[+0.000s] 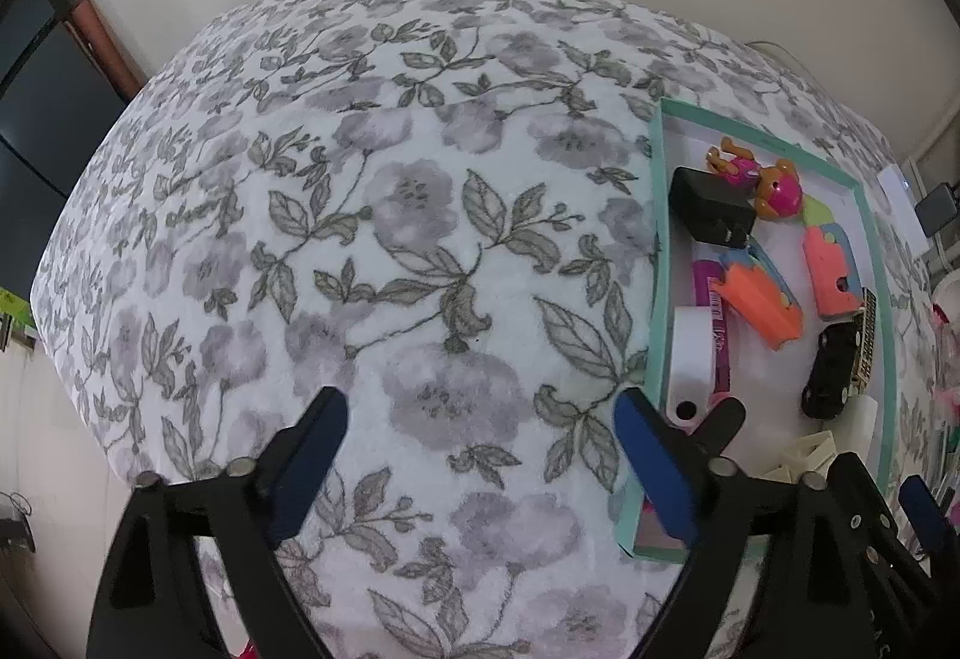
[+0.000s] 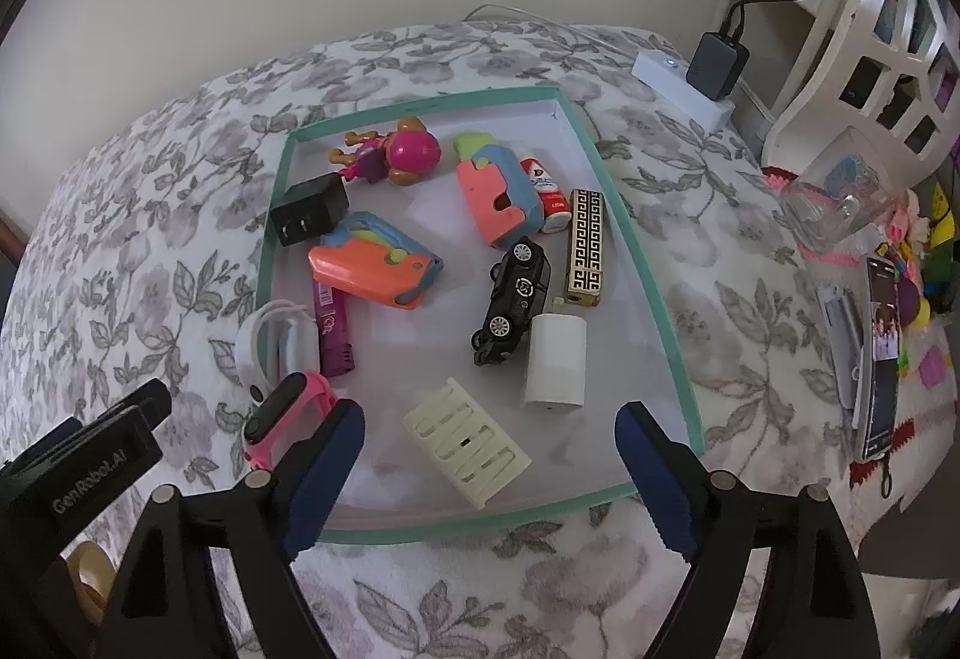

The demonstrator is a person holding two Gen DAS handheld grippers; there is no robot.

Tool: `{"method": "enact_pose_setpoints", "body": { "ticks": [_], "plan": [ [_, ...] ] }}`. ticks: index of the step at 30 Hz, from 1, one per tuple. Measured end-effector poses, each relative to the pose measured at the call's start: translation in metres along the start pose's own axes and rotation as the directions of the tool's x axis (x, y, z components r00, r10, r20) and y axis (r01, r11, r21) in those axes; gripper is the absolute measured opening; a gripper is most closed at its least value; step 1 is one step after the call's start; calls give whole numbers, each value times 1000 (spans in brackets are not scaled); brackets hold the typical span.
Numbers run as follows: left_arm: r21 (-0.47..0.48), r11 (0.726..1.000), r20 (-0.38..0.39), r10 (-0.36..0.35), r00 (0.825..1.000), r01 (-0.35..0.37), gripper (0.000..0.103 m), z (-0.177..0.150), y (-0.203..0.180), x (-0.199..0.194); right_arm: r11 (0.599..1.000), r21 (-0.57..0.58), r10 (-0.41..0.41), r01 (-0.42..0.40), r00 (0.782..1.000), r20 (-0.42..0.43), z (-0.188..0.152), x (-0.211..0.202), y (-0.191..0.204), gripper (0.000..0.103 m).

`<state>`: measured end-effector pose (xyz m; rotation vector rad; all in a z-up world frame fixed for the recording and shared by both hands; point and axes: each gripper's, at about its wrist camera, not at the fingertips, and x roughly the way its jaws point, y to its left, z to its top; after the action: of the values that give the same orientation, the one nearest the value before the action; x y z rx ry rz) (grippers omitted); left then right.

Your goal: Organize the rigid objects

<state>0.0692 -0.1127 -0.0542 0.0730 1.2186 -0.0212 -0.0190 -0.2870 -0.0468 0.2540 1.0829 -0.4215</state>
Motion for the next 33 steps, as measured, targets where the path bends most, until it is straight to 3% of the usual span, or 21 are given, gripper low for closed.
{"method": "enact_pose_setpoints", "body": {
  "ticks": [4, 6, 12, 23, 33],
  "plan": [
    [-16, 1000, 5, 10, 1000, -10, 94, 0, 5, 0, 1000, 2, 11, -11, 1000, 6, -1, -1, 0, 100],
    [-21, 1000, 7, 17, 1000, -17, 100, -1, 8, -1, 1000, 0, 15, -15, 1000, 15, -1, -3, 2, 103],
    [-36, 999, 6, 2, 1000, -2, 102, -1, 20, -7, 1000, -11, 23, -22, 999, 22, -4, -6, 6, 103],
    [46, 998, 59, 43, 997, -46, 102, -10, 28, -28, 999, -21, 36, -36, 999, 36, -9, -16, 12, 103],
    [60, 998, 79, 7, 997, -12, 102, -26, 37, -37, 999, -25, 32, -31, 998, 61, -14, -28, 12, 103]
  ]
}}
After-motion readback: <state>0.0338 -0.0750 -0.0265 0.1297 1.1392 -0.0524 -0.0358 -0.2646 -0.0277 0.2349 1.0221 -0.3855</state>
